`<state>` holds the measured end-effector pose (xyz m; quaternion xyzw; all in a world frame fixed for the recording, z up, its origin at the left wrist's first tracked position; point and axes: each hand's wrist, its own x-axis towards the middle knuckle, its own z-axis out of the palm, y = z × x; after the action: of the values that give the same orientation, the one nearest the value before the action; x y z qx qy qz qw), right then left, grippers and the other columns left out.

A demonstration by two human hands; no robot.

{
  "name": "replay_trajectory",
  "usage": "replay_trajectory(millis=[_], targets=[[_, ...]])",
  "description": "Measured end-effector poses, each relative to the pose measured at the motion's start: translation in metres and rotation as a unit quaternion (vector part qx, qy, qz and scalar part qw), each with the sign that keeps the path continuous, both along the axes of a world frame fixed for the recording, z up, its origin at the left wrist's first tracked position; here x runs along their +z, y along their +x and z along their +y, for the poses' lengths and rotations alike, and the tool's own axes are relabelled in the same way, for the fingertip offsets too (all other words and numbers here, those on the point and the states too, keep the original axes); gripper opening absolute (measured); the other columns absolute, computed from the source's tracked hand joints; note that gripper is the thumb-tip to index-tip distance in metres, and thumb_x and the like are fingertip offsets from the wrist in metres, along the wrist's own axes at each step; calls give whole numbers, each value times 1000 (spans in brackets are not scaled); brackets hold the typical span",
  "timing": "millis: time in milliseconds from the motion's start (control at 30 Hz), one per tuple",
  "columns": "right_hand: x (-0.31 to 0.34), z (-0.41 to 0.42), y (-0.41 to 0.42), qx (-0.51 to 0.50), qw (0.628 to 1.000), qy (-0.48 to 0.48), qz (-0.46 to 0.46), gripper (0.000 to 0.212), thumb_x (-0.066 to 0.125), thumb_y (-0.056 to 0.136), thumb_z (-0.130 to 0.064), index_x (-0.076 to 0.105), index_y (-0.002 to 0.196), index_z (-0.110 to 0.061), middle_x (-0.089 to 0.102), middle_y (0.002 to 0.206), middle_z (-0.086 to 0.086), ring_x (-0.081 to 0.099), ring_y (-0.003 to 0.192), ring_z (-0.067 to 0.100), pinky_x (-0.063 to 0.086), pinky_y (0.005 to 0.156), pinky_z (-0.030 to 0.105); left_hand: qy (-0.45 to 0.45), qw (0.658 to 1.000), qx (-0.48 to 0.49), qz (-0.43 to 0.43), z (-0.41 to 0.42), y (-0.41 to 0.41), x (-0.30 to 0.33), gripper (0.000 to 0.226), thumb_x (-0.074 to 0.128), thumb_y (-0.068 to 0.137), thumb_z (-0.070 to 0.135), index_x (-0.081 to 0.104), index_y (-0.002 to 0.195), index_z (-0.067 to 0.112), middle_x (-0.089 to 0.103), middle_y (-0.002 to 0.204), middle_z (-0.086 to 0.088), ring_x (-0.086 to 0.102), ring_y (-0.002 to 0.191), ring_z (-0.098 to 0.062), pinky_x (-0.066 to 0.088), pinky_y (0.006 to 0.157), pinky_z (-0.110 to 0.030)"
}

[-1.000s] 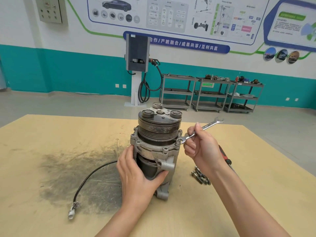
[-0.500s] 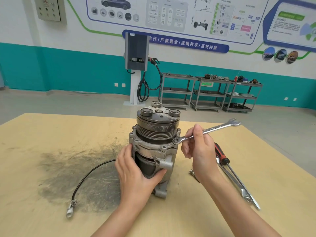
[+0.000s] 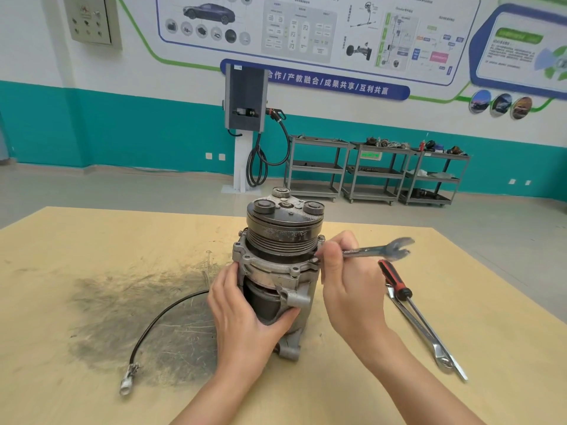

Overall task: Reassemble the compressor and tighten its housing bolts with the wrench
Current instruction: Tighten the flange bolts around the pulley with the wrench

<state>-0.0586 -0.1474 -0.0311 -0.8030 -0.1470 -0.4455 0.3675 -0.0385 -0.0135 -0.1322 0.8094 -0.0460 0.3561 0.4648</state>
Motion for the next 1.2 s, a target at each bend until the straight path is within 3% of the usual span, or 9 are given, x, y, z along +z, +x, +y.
replay_trajectory(millis=[100, 267, 533, 667, 967, 1200], targets=[[12, -4, -2, 83, 992, 91, 25, 45, 23, 99, -46, 53, 75, -23, 47, 49, -9, 47, 47, 10, 40, 49, 36, 4, 1000, 2, -6, 0, 0, -1, 116, 85, 56, 52, 27, 146, 6, 31, 145, -12, 26, 134, -28, 25, 111, -44], [35, -22, 7, 159, 949, 224, 155, 30, 36, 107, -25, 48, 82, -14, 48, 46, -1, 41, 42, 12, 35, 43, 21, 5, 1000, 4, -2, 0, 2, -2, 118, 88, 56, 49, 28, 147, 4, 31, 146, -10, 25, 135, -25, 26, 112, -46], [27, -38, 18, 231, 855, 389, 254, 35, 31, 107, -31, 45, 81, -12, 40, 46, 1, 34, 40, 14, 28, 41, 22, 3, 1000, 1, 1, 1, 1, -2, 119, 90, 55, 45, 29, 147, 4, 32, 146, -14, 26, 135, -28, 26, 111, -45], [24, -42, 25, 254, 813, 455, 259, 35, 34, 107, -30, 45, 78, -13, 35, 49, -1, 33, 40, 11, 30, 39, 19, -1, 1000, 0, 1, 1, 2, -2, 119, 88, 53, 46, 30, 147, 2, 33, 145, -16, 26, 135, -28, 23, 111, -42], [8, -41, 34, 281, 781, 497, 251, 32, 37, 106, -27, 45, 78, -13, 35, 47, -1, 34, 38, 10, 33, 37, 20, 5, 1000, -1, -1, 1, 2, -2, 118, 87, 55, 49, 29, 146, 3, 33, 145, -15, 27, 135, -29, 23, 111, -42], [-9, -34, 23, 322, 793, 493, 158, 36, 36, 104, -30, 47, 77, -11, 41, 44, 0, 41, 37, 13, 39, 40, 22, 6, 1000, 0, 2, 1, 2, -3, 119, 89, 54, 45, 29, 147, 2, 32, 145, -14, 26, 134, -28, 25, 111, -44]])
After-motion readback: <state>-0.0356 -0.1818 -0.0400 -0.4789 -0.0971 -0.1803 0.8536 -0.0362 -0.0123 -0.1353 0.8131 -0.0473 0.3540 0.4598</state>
